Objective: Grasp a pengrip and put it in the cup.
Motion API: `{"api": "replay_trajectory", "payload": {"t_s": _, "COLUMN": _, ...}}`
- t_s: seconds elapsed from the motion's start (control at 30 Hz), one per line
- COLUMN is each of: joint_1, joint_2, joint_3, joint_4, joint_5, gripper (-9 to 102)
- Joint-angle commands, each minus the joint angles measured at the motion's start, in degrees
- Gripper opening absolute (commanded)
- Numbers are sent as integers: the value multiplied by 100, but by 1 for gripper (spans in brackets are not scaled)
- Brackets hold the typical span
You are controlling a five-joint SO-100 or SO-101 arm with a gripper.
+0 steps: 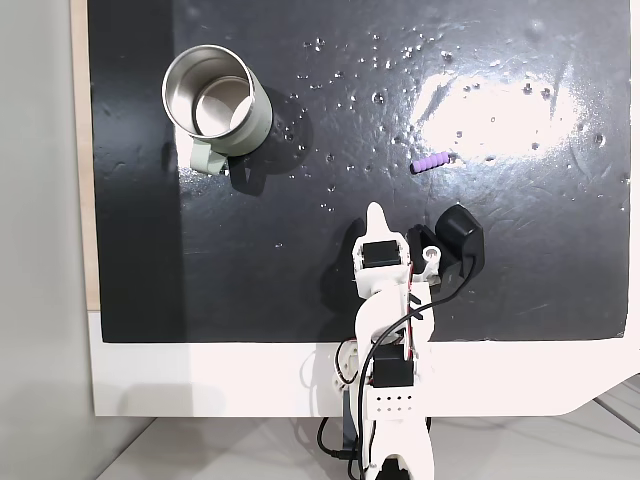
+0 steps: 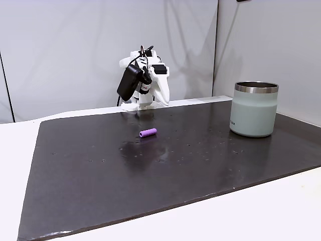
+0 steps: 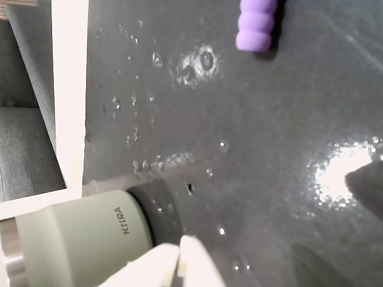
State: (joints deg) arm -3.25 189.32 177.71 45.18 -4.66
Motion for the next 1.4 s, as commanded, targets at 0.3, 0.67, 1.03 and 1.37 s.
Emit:
{"api": "replay_trajectory", "payload": {"t_s": 0.3, "joint_1": 562, "joint_2": -1072, "joint_3": -1406, "joint_4": 1099, "joint_5": -817, "gripper": 0}}
{"api": "replay_trajectory", "payload": {"t_s": 0.67, "joint_1": 1055, "joint_2": -4465, "joint_3": -3401, "joint_4": 1116, "joint_5": -2039, "gripper": 0}}
{"api": "replay_trajectory", "payload": {"t_s": 1.03, "joint_1": 1521, "joint_2": -6451, "joint_3": -4271, "joint_4": 545, "joint_5": -2241, "gripper": 1}}
{"api": "replay_trajectory", "payload": {"t_s": 1.37, "joint_1": 1696, "joint_2": -7559, "joint_3": -4878, "joint_4": 246, "joint_5": -2355, "gripper": 11}}
